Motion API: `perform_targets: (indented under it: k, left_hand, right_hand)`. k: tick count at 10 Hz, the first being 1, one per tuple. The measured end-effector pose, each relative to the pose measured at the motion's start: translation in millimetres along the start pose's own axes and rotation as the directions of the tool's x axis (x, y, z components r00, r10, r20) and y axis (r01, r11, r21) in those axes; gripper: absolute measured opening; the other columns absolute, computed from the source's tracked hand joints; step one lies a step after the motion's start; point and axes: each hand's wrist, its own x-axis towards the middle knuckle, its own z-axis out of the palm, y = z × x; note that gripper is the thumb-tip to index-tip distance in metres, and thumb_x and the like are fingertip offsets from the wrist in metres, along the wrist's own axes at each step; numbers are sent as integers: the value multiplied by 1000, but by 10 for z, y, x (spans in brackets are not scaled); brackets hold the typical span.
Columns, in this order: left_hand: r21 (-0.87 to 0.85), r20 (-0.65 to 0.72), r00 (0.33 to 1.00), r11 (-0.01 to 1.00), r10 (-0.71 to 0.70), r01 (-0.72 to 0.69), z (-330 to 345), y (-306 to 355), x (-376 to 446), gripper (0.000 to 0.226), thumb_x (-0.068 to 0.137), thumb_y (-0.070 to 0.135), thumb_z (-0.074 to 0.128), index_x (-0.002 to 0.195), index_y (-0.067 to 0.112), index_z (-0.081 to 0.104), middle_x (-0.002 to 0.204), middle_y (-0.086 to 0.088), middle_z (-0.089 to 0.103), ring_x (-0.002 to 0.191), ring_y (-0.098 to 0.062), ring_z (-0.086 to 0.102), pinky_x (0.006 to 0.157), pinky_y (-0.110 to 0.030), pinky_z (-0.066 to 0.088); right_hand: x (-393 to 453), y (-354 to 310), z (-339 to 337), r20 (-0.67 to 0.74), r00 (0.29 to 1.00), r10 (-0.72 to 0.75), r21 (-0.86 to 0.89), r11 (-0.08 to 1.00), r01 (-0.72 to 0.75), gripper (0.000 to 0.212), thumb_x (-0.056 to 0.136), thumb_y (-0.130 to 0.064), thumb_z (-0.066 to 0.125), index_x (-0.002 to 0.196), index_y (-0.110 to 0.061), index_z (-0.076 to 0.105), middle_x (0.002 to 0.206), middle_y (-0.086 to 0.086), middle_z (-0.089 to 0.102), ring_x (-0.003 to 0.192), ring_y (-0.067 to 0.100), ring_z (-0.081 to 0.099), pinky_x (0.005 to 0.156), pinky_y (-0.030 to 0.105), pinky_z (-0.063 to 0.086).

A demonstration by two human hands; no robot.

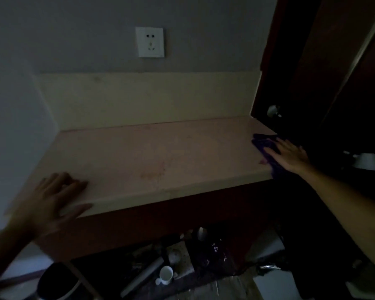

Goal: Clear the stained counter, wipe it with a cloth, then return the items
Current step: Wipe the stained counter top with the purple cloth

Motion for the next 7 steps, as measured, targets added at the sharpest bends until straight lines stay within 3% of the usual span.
perform_targets:
  k: [1,2,4,5,6,7]
  left_hand:
    - [167,-135,988,981,-78,100,358,755,528,63,84,55,58,119,5,72,102,-16,60,86,-35,58,78,-44,47]
    - [122,-12,988,981,-152,152,484,827,622,64,88,58,53,118,5,72,101,-15,60,87,-34,57,79,-42,46]
    - [129,-72,989,982,-132,140,529,758,614,67,90,63,47,117,7,71,100,-13,58,88,-31,55,79,-42,46]
    - [77,-83,984,984,-157,163,480,721,608,69,91,66,40,118,10,70,102,-10,57,89,-29,53,79,-40,46]
    - [-90,-108,966,970,-235,226,425,722,611,68,95,68,31,119,16,67,108,-4,56,96,-23,55,86,-37,46]
    - [-213,-137,932,928,-337,304,374,687,580,67,96,69,26,122,20,64,118,0,57,108,-21,57,96,-40,47]
  right_hand:
    - [-99,97,55,-50,999,19,-33,999,-21,74,91,-71,14,153,-32,20,163,-9,11,150,17,11,121,46,8]
    - [-188,-45,101,-95,991,91,-42,995,-95,72,93,-65,13,153,-27,23,163,-8,13,150,19,13,121,47,10]
    - [-541,-768,213,-122,990,69,0,998,-69,62,96,-58,19,152,-33,22,162,-6,17,149,20,16,120,48,8]
    - [-764,-1392,233,-102,994,-44,24,999,47,61,95,-59,18,152,-38,16,163,-6,15,149,21,15,119,50,8]
    - [-1045,-2134,281,-92,979,-182,38,982,186,64,93,-63,13,152,-39,13,163,-5,12,150,23,12,119,52,7]
    - [-1421,-2990,335,-93,934,-344,70,934,351,66,92,-65,12,153,-38,13,163,-5,12,150,25,10,119,54,7]
